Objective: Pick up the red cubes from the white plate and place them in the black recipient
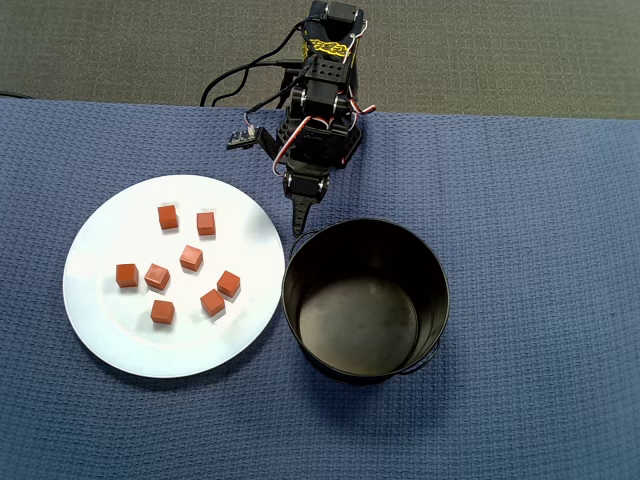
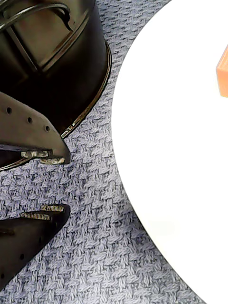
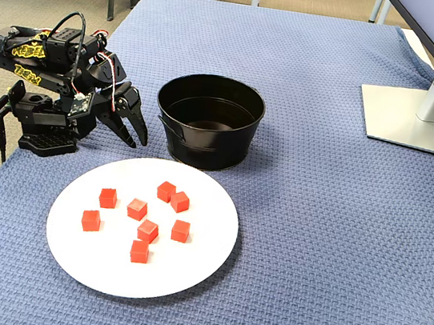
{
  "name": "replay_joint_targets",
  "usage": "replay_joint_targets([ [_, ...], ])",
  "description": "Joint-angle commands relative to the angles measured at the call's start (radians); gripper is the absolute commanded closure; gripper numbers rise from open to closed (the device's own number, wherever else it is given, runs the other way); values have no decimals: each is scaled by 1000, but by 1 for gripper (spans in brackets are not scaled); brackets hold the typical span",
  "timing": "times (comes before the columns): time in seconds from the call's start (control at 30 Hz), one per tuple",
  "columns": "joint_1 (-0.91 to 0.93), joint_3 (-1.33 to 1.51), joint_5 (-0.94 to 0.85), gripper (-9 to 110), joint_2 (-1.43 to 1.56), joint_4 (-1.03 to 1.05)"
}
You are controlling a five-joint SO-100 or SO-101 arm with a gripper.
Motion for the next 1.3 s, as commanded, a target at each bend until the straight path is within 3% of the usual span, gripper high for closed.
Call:
replay_joint_targets([
  [0.0, 12, -51, -207, 101, -3, -32],
  [0.47, 12, -51, -206, 101, -3, -37],
  [0.67, 89, -262, -362, 94, -35, 163],
  [0.83, 170, -370, -463, 88, -80, 199],
  [0.97, 276, -446, -723, 85, -195, 232],
  [1.1, 445, -402, -1025, 83, -417, -23],
  [1.27, 595, -483, -1262, 81, -719, -206],
])
